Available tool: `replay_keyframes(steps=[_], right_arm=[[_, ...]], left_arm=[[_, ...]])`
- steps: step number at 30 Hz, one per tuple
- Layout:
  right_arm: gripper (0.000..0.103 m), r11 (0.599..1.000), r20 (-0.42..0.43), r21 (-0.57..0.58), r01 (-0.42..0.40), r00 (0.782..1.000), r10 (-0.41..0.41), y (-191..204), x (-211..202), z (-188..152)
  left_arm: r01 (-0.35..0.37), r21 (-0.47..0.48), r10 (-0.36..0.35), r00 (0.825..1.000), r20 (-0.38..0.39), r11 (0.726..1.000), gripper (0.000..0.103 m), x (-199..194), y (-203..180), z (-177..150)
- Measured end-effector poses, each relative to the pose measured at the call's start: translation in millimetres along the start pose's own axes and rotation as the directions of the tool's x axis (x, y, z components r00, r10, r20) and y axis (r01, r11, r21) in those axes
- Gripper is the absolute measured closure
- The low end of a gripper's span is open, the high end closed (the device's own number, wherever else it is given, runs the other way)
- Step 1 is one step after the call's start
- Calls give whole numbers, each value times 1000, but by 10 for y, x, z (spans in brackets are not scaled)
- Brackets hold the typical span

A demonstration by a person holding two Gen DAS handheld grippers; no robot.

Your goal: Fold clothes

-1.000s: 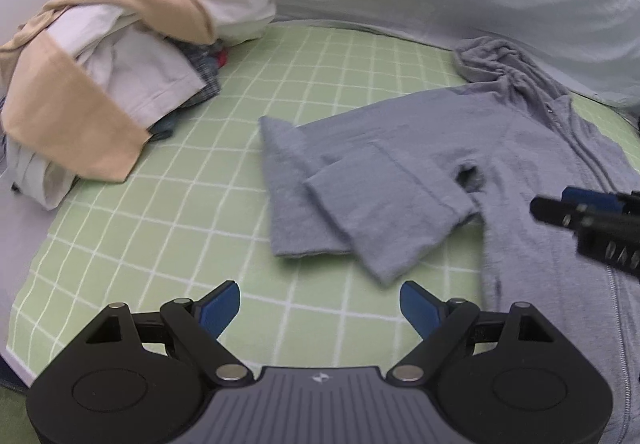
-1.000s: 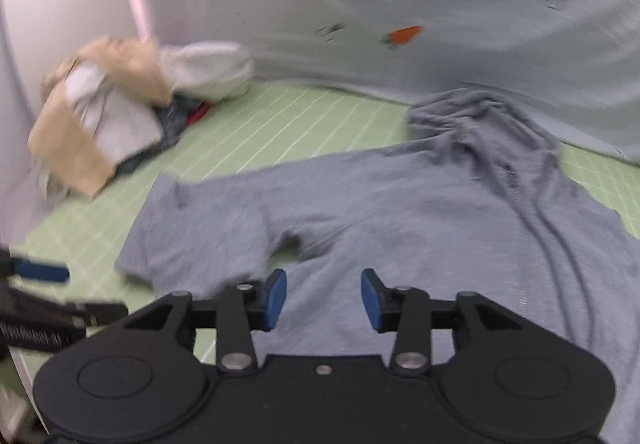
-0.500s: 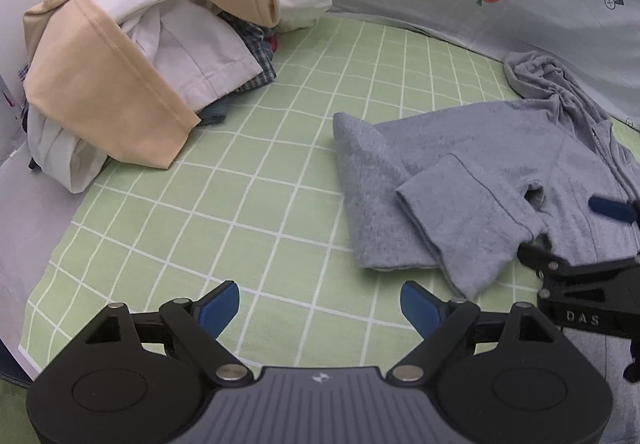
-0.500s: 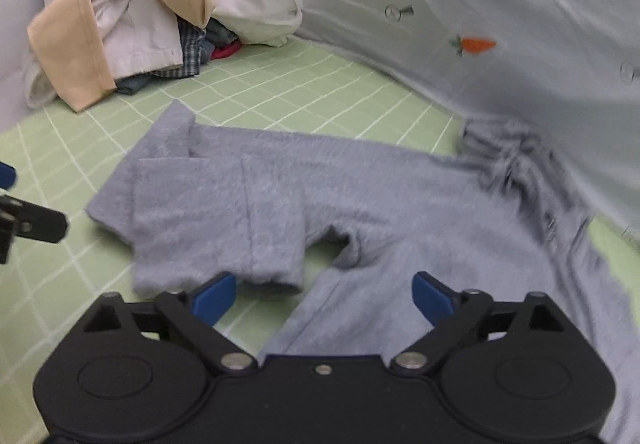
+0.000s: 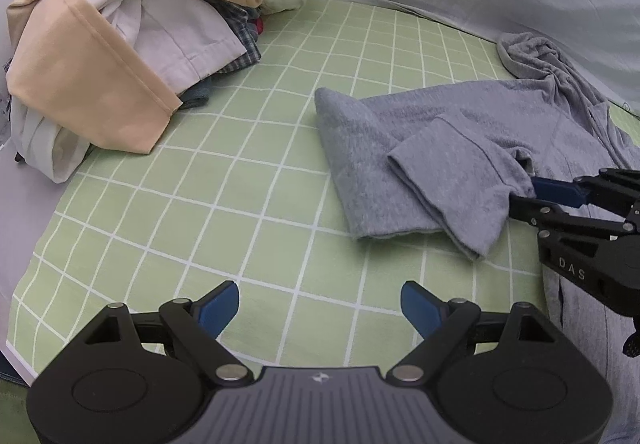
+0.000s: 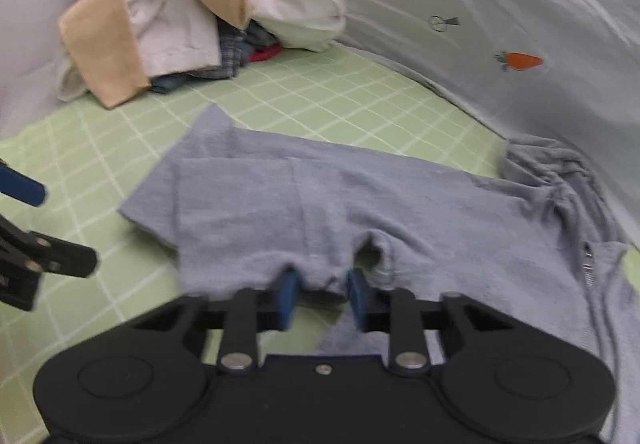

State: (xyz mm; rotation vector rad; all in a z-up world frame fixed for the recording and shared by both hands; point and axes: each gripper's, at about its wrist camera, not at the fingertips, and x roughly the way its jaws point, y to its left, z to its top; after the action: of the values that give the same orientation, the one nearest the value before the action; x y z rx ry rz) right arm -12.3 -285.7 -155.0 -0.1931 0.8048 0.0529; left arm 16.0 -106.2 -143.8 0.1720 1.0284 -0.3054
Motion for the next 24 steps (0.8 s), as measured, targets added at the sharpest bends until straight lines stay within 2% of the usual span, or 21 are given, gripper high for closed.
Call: replay_keyframes(steps=[3, 6, 10, 14, 16, 20, 24], right_arm=[[87, 1000, 21, 9, -25, 999, 25, -26, -39, 27], [88, 997, 77, 72, -2, 997, -4, -178, -197, 86], [88, 985, 140, 169, 45, 988, -69, -512, -486, 99], [88, 959, 182, 265, 98, 972, -150, -890, -794, 42], [88, 942, 197, 311, 124, 962, -192, -1081, -943, 6], [88, 898, 175, 390, 202, 942, -288, -1512, -1142, -226], [89, 816, 134, 505, 280, 909, -394, -2000, -1329, -547]], left_arm=[[-6, -10, 6, 1000, 10, 1000, 15, -12, -28, 31], [-10, -30, 11, 1000, 21, 1000, 15, -22, -68, 73], [-22, -17, 23, 999, 40, 1000, 15, -28, -221, 114], [13, -4, -13, 999, 52, 1000, 15, -12, -487, 153], [25, 22, -27, 998, 64, 999, 15, -13, -663, 182], [41, 93, -48, 996, 79, 995, 14, 26, -995, 256], [49, 174, -64, 994, 83, 984, 14, 90, -1323, 327]])
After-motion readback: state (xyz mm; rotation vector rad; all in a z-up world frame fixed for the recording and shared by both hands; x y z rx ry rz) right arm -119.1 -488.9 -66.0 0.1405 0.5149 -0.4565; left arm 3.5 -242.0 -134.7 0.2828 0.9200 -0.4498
